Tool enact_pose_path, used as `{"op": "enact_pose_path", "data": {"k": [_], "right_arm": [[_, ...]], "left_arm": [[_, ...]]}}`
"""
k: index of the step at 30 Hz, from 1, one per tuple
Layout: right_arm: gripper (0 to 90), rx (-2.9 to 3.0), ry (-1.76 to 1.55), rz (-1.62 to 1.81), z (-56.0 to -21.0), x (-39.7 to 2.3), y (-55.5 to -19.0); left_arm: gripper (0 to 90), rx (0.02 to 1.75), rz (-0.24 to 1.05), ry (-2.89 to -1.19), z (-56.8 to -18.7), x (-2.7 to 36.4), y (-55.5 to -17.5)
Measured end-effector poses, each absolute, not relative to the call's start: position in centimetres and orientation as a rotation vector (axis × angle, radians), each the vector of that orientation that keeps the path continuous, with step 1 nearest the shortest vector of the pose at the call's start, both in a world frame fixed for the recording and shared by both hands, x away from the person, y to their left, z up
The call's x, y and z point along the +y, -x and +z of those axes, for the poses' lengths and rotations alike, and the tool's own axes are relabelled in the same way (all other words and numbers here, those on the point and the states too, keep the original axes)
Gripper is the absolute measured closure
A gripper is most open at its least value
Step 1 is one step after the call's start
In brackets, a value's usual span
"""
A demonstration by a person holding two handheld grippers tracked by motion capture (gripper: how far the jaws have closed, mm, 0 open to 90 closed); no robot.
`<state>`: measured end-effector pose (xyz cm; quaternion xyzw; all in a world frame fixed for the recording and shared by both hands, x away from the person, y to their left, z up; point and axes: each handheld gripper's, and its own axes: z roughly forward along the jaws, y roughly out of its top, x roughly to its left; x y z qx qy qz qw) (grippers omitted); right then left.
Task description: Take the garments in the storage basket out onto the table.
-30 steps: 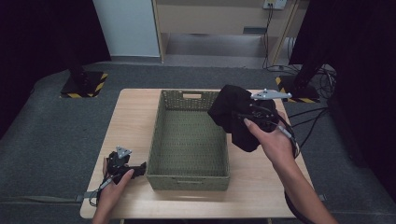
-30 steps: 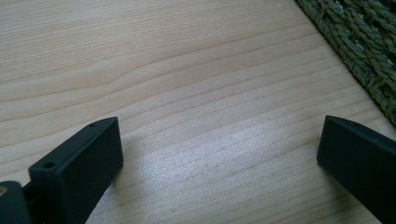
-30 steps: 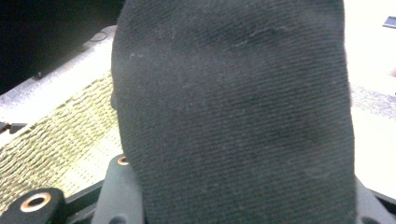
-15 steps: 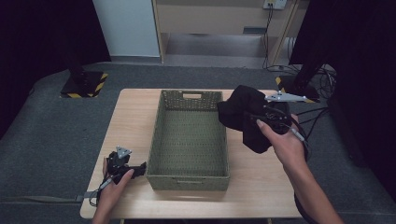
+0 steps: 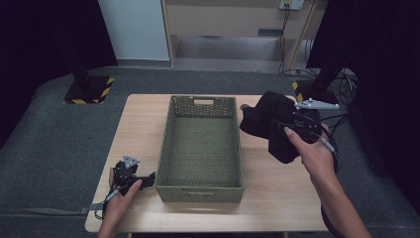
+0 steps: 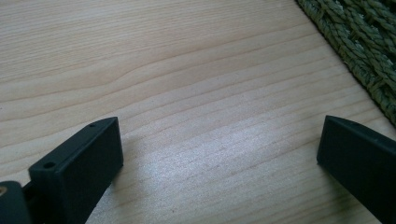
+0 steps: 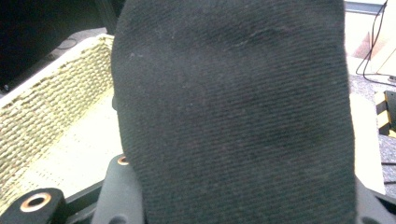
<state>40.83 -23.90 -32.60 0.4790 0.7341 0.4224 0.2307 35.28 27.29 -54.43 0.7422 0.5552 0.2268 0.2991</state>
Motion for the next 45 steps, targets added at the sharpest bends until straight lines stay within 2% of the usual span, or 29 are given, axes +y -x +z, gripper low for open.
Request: {"op": "enact_pose_path", "data": {"k": [28,45], "right_arm": [[51.2,2.029,-1.392,1.101,-36.6,-25.8,-42.9],[51.2,2.065,-1.434,1.054,-40.3,-24.4,-45.8]], "left_arm": [[0.0,1.475,0.603,-1.971,-54.4,27.3,-35.3],[0.0,1.474,0.602,-1.971,-54.4,27.3,-35.3]]}}
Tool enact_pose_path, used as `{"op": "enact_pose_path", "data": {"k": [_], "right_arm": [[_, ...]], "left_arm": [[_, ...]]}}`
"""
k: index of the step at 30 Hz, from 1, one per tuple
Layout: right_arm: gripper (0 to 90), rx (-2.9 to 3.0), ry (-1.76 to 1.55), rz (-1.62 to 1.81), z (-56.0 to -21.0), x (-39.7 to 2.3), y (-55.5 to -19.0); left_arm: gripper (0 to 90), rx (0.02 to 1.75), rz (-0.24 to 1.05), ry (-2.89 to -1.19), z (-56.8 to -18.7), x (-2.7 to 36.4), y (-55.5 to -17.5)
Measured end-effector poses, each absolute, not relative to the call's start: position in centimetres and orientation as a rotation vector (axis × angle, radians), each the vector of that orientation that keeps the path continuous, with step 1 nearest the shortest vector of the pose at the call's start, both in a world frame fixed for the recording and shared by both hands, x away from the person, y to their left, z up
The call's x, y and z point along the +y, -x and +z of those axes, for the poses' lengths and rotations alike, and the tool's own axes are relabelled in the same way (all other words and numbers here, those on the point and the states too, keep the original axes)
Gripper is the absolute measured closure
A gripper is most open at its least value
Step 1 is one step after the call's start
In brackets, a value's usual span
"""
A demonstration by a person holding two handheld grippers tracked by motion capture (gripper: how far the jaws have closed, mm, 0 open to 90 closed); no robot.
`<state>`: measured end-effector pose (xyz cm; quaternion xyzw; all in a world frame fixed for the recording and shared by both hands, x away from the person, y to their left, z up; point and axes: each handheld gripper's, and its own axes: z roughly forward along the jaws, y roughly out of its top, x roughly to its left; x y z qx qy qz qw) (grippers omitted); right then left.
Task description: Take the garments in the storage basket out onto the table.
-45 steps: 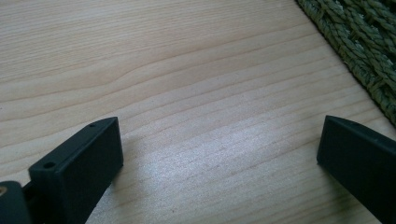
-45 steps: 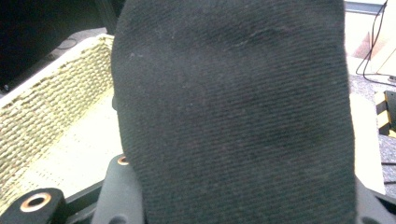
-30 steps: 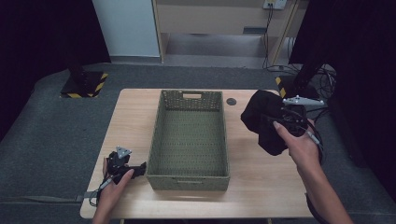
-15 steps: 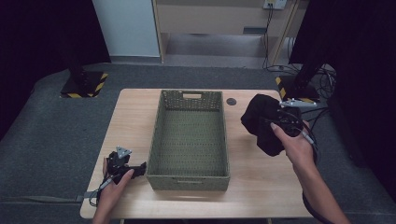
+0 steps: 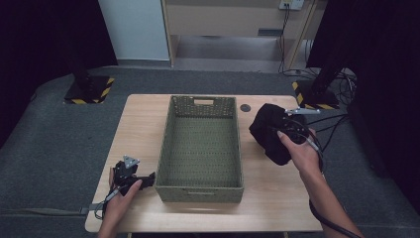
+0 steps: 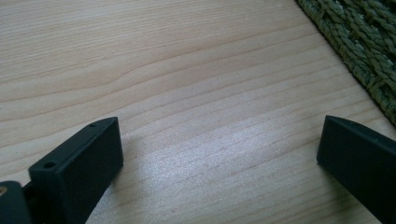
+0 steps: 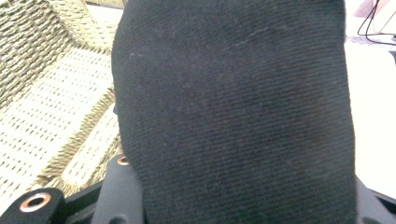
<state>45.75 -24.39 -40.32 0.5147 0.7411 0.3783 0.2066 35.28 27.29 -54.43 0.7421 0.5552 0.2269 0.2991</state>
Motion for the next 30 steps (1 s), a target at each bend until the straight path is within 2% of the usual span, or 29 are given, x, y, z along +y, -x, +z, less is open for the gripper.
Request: {"op": "enact_pose_path", "data": {"k": [13,30], "right_arm": [[51.2,2.072,-1.45,1.032,-41.3,-24.1,-46.6],[51.1,2.072,-1.507,0.964,-44.3,-25.0,-48.1]], "left_arm": [[0.0,1.474,0.603,-1.971,-54.4,27.3,-35.3],[0.0,1.475,0.603,-1.971,-54.4,27.3,-35.3]]}}
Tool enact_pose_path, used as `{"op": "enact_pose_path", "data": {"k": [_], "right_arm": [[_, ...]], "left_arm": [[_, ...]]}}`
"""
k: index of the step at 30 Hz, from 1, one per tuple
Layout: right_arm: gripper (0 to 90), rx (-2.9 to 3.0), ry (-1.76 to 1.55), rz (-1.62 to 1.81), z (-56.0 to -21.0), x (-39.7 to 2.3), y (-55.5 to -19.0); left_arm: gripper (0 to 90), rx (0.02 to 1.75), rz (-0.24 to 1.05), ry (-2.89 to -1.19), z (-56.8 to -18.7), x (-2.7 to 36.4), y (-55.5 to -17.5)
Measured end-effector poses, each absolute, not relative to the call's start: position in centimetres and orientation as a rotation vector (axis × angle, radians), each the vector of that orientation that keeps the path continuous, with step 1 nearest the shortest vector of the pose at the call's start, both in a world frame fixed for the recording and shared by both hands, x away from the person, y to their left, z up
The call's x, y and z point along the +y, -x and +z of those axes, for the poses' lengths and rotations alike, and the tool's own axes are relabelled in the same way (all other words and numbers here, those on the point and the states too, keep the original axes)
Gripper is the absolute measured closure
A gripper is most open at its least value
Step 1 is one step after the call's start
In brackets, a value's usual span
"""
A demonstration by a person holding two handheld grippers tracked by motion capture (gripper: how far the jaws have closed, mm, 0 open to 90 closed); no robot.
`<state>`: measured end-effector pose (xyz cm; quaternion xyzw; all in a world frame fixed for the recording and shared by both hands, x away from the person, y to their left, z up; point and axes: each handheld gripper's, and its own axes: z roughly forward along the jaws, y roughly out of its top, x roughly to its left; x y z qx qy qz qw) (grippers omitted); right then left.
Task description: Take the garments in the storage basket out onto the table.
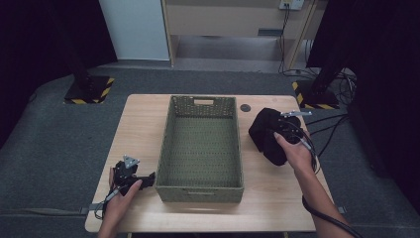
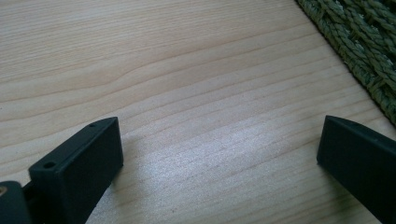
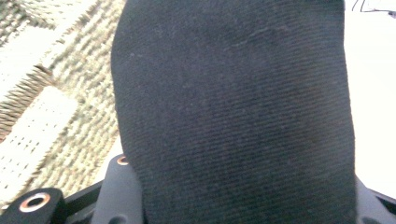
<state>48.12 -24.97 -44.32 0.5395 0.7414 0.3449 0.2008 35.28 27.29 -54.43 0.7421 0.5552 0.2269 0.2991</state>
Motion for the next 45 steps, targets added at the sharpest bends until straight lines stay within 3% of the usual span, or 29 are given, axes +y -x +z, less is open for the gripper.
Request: {"op": "enact_pose_path", "data": {"k": [26,45], "right_arm": [[49.9,2.1,-1.552,0.879,-48.4,-24.2,-50.5],[47.9,2.101,-1.578,0.82,-49.4,-23.2,-51.9]], "left_arm": [[0.0,1.474,0.602,-1.971,-54.4,27.3,-35.3],[0.0,1.475,0.602,-1.971,-54.4,27.3,-35.3]]}}
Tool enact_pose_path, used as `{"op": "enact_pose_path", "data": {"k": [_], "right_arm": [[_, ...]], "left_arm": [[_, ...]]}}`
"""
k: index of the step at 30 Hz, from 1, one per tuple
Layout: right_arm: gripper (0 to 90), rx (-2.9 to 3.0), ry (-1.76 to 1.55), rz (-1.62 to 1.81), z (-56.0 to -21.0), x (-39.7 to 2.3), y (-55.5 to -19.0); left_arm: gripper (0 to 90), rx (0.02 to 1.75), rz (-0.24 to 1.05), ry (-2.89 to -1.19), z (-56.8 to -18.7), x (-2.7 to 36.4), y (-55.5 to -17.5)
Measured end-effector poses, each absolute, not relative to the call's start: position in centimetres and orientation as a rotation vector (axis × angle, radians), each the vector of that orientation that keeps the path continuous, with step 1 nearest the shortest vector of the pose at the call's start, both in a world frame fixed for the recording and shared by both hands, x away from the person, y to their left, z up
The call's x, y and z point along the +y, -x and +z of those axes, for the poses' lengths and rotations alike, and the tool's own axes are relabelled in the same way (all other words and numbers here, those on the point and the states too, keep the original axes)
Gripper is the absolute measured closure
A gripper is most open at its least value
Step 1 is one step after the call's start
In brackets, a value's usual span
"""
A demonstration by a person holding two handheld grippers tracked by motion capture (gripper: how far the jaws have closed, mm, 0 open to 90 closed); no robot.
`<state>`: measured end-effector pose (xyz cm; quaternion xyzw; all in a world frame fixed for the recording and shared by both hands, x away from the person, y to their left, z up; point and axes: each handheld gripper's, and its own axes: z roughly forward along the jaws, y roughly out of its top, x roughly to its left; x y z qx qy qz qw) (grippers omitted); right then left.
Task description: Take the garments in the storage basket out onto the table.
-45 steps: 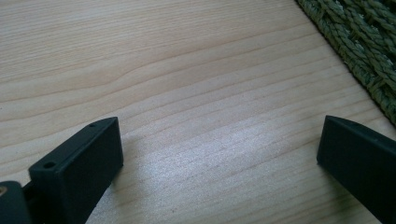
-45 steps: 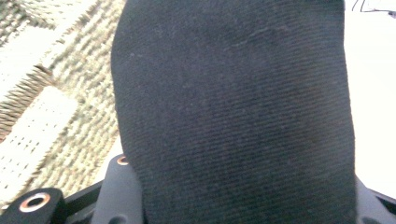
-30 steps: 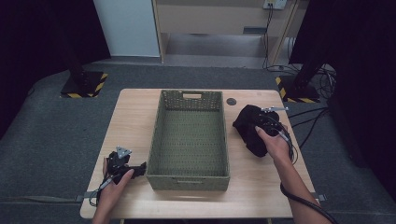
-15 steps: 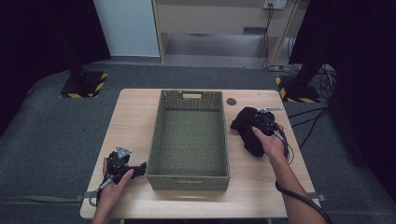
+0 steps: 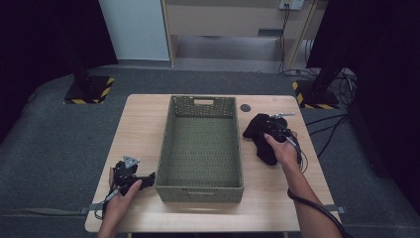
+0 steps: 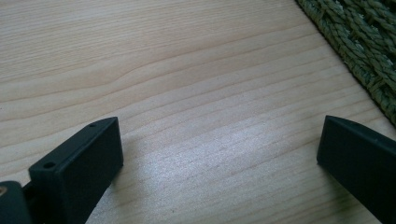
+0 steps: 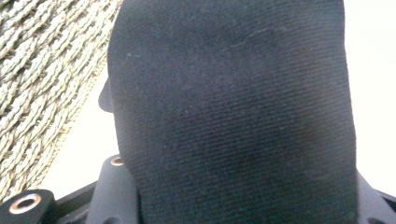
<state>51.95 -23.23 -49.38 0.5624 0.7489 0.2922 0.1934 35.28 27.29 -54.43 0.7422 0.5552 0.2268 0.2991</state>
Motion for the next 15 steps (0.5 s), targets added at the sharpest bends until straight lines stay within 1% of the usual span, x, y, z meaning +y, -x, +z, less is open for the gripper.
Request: {"op": "enact_pose_path", "data": {"k": [6,13,15], "right_arm": [[46.1,2.094,-1.588,0.814,-49.47,-23.2,-52.14],[40.2,2.089,-1.603,0.808,-49.62,-23.27,-52.14],[36.5,2.091,-1.601,0.806,-49.7,-23.29,-52.11]], "left_arm": [[0.0,1.474,0.602,-1.971,-54.43,27.29,-35.28],[0.0,1.474,0.602,-1.971,-54.42,27.3,-35.28],[0.0,1.474,0.602,-1.971,-54.43,27.29,-35.28]]}}
